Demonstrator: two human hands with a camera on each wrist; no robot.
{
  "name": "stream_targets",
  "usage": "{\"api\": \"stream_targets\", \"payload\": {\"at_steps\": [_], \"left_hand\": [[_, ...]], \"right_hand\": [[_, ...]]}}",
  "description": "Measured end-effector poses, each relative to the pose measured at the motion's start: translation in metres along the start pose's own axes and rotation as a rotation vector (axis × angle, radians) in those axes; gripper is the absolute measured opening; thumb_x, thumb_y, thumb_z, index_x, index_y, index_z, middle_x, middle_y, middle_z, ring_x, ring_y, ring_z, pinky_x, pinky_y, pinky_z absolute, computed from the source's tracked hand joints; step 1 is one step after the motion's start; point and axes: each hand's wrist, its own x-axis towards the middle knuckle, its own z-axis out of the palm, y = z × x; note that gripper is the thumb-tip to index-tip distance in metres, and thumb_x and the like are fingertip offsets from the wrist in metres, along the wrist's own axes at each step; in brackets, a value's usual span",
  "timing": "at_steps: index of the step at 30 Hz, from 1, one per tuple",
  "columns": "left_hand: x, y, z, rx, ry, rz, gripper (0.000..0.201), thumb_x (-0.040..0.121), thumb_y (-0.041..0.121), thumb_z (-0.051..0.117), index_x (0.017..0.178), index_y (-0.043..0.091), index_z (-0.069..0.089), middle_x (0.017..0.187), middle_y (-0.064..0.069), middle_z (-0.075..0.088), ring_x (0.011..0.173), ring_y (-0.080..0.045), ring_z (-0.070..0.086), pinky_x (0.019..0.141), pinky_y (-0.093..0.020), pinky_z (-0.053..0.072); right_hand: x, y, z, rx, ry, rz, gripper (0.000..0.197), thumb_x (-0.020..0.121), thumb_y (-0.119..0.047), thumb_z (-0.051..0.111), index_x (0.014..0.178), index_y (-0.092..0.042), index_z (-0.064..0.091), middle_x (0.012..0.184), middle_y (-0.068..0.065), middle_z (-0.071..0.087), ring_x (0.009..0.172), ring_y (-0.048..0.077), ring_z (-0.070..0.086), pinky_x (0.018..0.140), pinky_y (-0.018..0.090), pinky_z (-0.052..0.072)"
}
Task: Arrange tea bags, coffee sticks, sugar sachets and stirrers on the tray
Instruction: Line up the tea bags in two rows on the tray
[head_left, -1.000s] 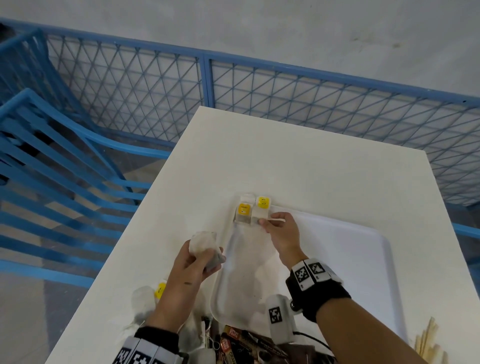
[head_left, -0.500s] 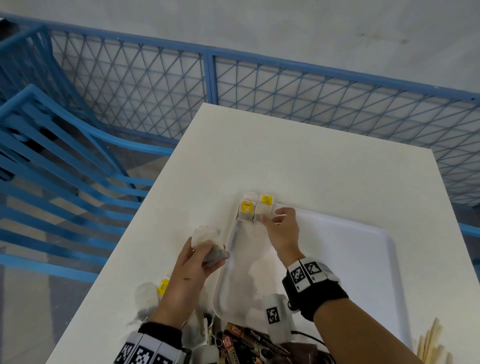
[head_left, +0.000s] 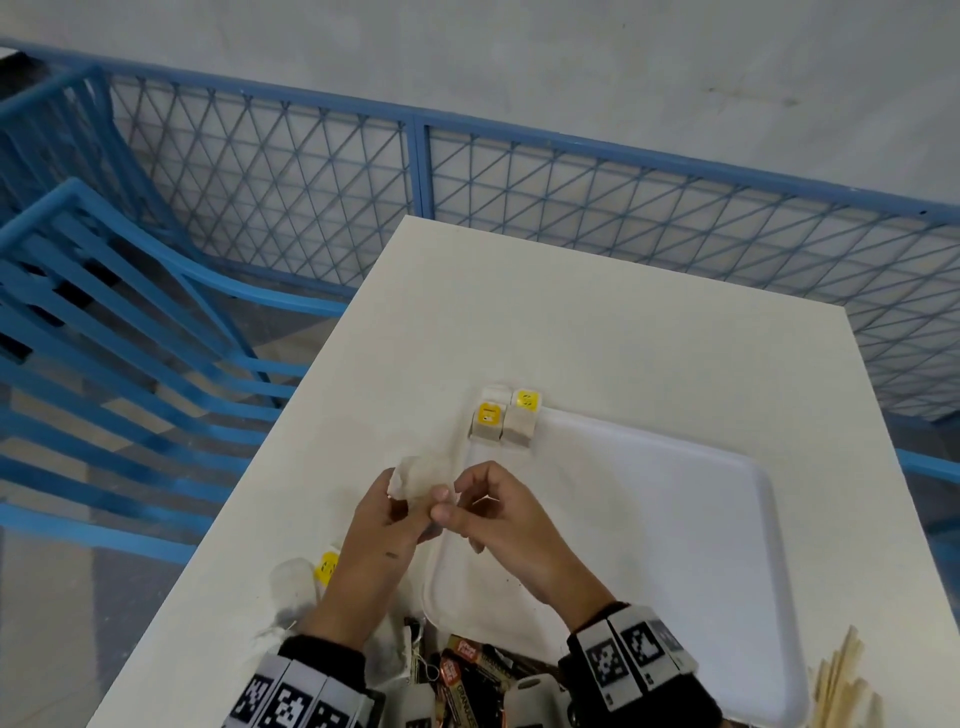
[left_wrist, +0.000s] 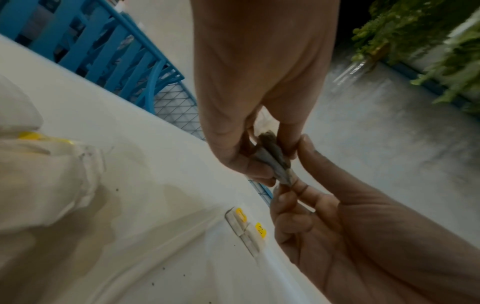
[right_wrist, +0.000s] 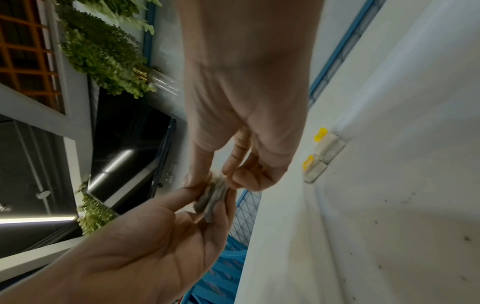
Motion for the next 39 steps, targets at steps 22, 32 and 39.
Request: {"api": "stream_targets", "payload": {"at_steps": [22, 32, 39], "left_hand": [[-0.013, 0.014, -0.009, -0.041, -0.109, 0.017, 0.032, 0.086, 0.022, 0.055, 0.113, 0.006, 0.06, 0.102, -0.011, 0.072, 0.096, -0.023, 0.069, 0.08, -0.027, 0.056], [-0.006, 0.002, -0.018, -0.052, 0.049, 0.013, 0.021, 0.09, 0.014, 0.054, 0.109, 0.011, 0.062, 0.104, -0.007, 0.072, 0.097, -0.019, 0.068, 0.075, -0.024, 0.056], [-0.004, -0.005, -0.026, -0.051, 0.09, -0.021, 0.025, 0.089, 0.019, 0.055, 0.112, 0.01, 0.062, 0.107, -0.009, 0.07, 0.1, -0.025, 0.066, 0.085, -0.033, 0.056]], "right_hand": [[-0.01, -0.006, -0.006, 0.3, 0.098, 0.077, 0.011, 0.093, -0.017, 0.054, 0.084, -0.012, 0.056, 0.079, 0.007, 0.067, 0.066, 0.017, 0.065, 0.058, 0.025, 0.052], [0.004, 0.011, -0.025, 0.683, 0.049, 0.282, 0.014, 0.089, 0.01, 0.048, 0.087, -0.003, 0.054, 0.078, 0.013, 0.067, 0.076, 0.024, 0.068, 0.07, 0.027, 0.058], [0.04, 0.025, -0.036, 0.443, 0.191, 0.256, 0.018, 0.088, 0.012, 0.05, 0.091, -0.005, 0.055, 0.09, 0.013, 0.062, 0.08, 0.019, 0.062, 0.076, 0.025, 0.056]]}}
